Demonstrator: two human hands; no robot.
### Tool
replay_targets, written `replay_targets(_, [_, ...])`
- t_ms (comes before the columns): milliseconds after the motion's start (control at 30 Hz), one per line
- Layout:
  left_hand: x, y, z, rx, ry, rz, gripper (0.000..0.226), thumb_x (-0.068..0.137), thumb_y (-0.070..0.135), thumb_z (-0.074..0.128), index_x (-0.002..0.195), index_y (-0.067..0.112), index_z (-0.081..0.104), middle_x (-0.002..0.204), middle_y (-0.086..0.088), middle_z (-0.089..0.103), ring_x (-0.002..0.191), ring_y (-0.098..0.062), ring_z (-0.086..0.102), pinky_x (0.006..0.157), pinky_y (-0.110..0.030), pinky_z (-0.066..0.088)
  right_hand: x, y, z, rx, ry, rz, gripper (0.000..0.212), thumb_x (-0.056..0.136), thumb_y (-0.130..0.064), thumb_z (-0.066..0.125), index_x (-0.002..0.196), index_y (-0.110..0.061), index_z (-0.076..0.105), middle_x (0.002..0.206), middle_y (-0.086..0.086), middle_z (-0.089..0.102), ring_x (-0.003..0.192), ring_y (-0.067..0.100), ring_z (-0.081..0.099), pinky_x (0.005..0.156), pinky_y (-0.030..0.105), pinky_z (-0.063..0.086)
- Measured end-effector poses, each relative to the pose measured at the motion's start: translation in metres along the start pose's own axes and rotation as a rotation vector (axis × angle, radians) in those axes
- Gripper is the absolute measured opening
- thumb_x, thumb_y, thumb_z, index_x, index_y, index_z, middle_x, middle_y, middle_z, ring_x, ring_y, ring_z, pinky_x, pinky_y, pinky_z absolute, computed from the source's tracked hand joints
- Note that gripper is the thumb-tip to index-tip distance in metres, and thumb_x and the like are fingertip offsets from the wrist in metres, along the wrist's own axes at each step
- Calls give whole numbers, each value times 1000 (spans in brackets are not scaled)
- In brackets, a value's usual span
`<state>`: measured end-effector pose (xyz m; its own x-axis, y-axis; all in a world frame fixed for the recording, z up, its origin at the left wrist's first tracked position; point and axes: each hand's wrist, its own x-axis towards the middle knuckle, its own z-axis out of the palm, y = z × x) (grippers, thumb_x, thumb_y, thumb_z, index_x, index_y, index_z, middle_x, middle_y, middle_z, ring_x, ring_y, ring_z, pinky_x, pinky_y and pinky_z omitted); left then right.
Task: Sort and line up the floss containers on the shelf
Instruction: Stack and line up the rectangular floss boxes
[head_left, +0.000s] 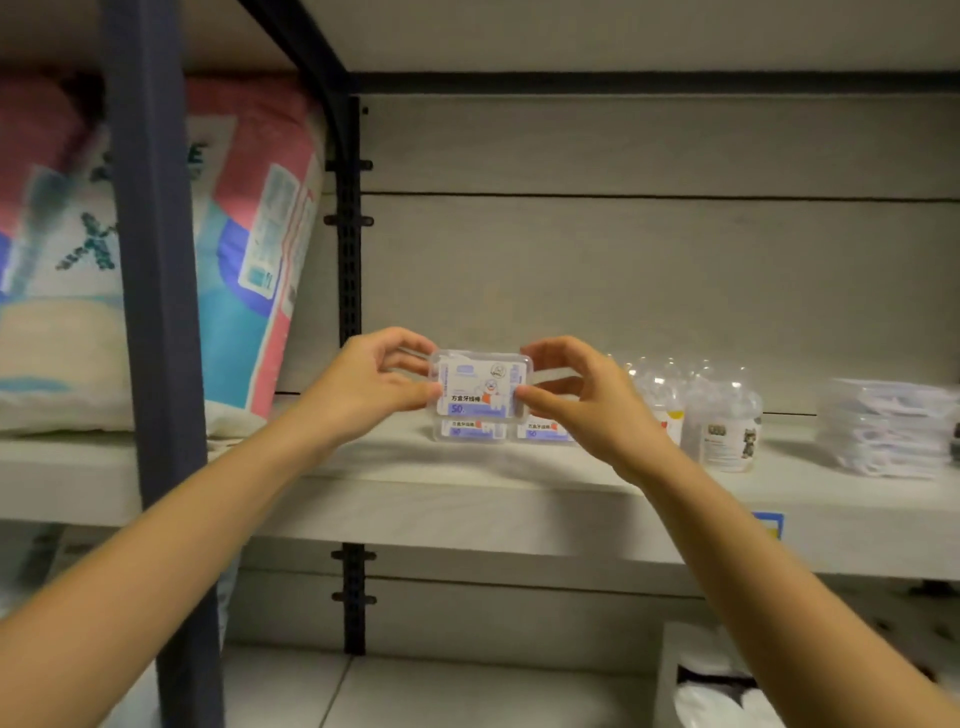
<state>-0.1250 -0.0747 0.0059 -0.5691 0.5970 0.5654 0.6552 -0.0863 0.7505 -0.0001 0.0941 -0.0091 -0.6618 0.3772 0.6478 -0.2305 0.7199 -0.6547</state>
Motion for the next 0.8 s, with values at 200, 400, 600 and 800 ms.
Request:
replay_targets(200, [3, -35, 1, 184, -96, -76, 28, 75, 1, 71, 92, 16, 56, 89, -6, 67, 74, -17, 64, 71, -27, 52, 4, 18, 19, -164, -102, 77, 32, 80, -15, 70, 109, -20, 59, 107, -3, 65, 88, 15, 68, 83, 32, 54])
replay_targets(400, [9, -45, 3, 352, -91, -47, 31, 78, 13, 70, 107, 14, 57, 100, -1, 68, 85, -20, 67, 70, -26, 52, 10, 24, 22, -291, -89, 96, 24, 75, -21, 74, 95, -19, 60, 99, -5, 69, 84, 15, 68, 79, 31, 53])
replay_targets(600, [22, -55, 4, 507, -60, 39, 24, 76, 20, 72, 95, 23, 57, 103, 2, 66, 78, -14, 65, 66, -23, 49, 22, 23, 29, -496, -69, 61, 25, 77, -23, 73, 97, -16, 61, 101, -1, 70, 90, 19, 65, 83, 37, 51])
replay_targets(800, [28, -60, 7, 582, -49, 81, 24, 77, 23, 71, 98, 23, 59, 103, 3, 66, 73, -14, 63, 62, -22, 44, 24, 26, 32, -567, -54, 48, 31, 78, -27, 71, 105, -16, 60, 104, -1, 68, 93, 20, 64, 83, 37, 50])
